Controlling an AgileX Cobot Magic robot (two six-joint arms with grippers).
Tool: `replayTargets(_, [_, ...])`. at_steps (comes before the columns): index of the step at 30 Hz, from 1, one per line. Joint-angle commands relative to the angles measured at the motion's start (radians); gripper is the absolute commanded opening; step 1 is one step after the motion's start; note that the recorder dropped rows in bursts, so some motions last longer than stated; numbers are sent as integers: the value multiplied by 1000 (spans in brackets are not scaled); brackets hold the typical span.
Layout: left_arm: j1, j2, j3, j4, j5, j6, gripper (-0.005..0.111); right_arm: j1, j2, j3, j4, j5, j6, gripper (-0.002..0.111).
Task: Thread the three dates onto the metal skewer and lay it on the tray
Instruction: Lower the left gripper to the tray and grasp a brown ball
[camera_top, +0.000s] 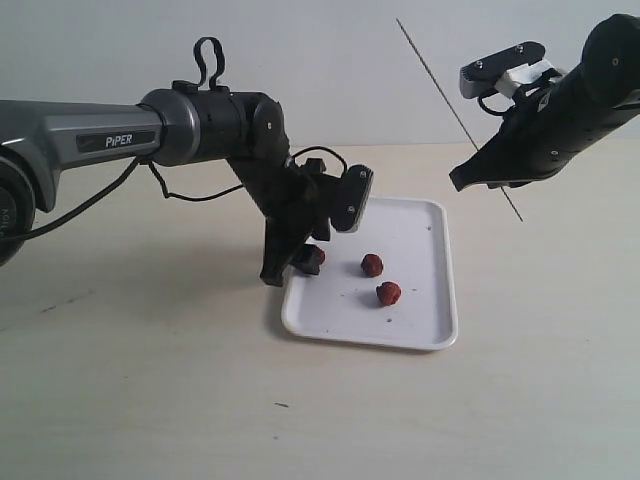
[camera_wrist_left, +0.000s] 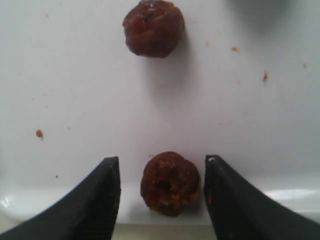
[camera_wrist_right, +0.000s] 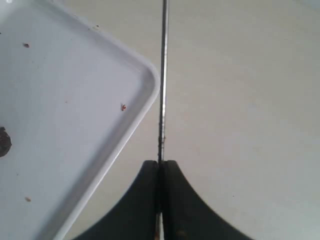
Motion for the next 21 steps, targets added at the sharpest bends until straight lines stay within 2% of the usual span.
replayTargets(1, [5,6,-4,2,47,-5,51,-1,1,-7,0,-19,-10,0])
replayTargets(7, [3,15,-4,13,51,-1,50,-1,1,-7,0,-21,-10,0])
replayTargets(13, [3,15,-4,25,48,-1,30,-1,1,-7,0,-28,-10,0])
replayTargets(21, [3,13,-6,-7,40,-25,28,-1,1,-7,0,-28,-10,0])
